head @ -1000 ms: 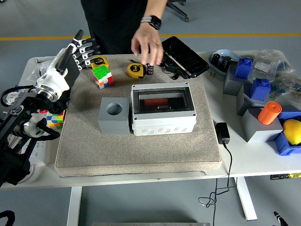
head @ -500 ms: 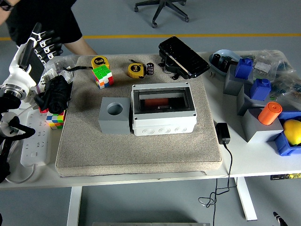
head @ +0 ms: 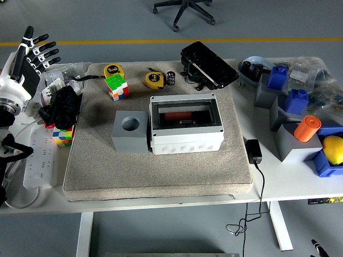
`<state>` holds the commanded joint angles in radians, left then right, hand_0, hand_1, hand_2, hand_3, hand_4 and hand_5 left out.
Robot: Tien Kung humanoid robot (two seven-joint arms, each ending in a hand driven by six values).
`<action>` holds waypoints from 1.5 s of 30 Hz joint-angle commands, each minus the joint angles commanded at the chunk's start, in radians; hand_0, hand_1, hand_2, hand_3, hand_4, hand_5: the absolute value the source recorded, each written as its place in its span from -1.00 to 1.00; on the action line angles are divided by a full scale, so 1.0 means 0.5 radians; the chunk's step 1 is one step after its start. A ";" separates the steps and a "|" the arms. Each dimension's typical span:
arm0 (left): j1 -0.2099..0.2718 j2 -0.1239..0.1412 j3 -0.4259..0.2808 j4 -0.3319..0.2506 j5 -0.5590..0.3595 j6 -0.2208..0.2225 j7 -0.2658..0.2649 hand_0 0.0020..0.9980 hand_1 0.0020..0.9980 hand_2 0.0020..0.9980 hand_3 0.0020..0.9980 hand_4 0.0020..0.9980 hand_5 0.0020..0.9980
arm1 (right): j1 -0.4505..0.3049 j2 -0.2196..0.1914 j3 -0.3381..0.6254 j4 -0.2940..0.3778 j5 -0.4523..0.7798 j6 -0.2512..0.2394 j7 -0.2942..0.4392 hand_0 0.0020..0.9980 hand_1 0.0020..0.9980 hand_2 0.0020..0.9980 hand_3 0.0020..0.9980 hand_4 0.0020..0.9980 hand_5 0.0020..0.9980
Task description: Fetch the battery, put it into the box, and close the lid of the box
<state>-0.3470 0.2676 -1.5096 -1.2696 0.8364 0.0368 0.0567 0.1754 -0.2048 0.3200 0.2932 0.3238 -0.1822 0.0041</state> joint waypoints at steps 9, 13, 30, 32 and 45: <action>-0.001 0.002 -0.007 -0.006 -0.002 -0.004 0.012 0.17 0.30 0.31 0.39 1.00 0.51 | -0.007 0.010 -0.029 -0.007 0.026 0.013 -0.004 0.45 0.33 0.31 0.20 1.00 0.23; 0.002 -0.001 0.005 -0.005 -0.002 -0.008 0.017 0.17 0.30 0.31 0.39 1.00 0.51 | -0.002 0.008 -0.016 -0.004 0.015 0.006 -0.003 0.45 0.33 0.31 0.20 1.00 0.23; 0.001 0.002 0.012 -0.009 -0.004 -0.021 0.033 0.11 0.25 0.27 0.39 1.00 0.51 | -0.005 0.008 -0.026 -0.004 0.019 0.013 -0.001 0.46 0.34 0.31 0.19 1.00 0.23; -0.001 0.004 0.015 -0.008 -0.004 -0.022 0.034 0.11 0.25 0.27 0.39 1.00 0.51 | -0.005 0.005 -0.029 -0.004 0.021 0.013 -0.003 0.46 0.34 0.31 0.19 1.00 0.23; 0.002 0.011 0.028 -0.015 -0.006 -0.027 0.042 0.08 0.23 0.25 0.38 1.00 0.52 | 0.004 0.000 -0.044 -0.002 0.017 0.006 -0.005 0.45 0.34 0.31 0.19 1.00 0.23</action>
<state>-0.3460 0.2730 -1.4958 -1.2769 0.8337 0.0235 0.0776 0.1771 -0.2049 0.2979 0.2922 0.3325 -0.1790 0.0015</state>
